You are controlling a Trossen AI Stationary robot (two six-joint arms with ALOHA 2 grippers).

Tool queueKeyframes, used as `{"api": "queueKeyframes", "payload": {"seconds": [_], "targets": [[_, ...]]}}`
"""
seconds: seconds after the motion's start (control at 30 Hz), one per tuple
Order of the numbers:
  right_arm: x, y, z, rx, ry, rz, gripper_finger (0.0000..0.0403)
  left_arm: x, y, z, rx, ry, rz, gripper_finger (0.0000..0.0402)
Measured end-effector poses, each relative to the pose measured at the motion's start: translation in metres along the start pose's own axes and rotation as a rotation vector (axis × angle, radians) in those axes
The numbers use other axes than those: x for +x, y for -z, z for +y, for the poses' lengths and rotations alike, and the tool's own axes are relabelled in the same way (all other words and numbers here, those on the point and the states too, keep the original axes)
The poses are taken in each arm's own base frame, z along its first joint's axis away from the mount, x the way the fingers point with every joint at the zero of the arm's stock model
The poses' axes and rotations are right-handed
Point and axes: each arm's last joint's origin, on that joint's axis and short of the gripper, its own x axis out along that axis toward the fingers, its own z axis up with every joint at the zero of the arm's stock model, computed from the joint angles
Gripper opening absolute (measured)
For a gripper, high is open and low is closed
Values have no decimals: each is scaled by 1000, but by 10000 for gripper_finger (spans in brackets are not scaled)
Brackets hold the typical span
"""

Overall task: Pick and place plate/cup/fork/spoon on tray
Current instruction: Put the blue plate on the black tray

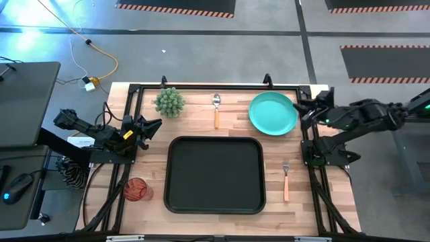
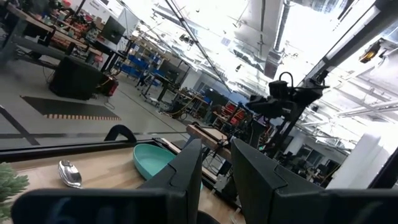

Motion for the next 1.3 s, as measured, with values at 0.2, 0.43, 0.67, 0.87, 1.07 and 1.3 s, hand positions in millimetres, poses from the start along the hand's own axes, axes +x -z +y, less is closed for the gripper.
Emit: {"api": "queueKeyframes", "payload": {"seconds": [0.2, 0.43, 0.67, 0.87, 1.07, 1.3], "targets": [[15, 9, 10, 49, 64, 154, 143, 0, 0, 0, 0, 0, 0, 76], [51, 21, 26, 43, 153, 357, 142, 0, 0, 0, 1, 0, 0, 76], [94, 23, 35, 85, 183, 524, 142, 0, 0, 0, 1, 0, 0, 76], [134, 19, 37, 81, 103, 604, 142, 0, 2, 0, 16, -4, 13, 76], [167, 23, 35, 61, 94, 678, 142, 0, 2, 1, 19, -5, 16, 76], [194, 36, 34, -9, 113, 777, 142, 0, 2, 1, 19, -5, 17, 76]]}}
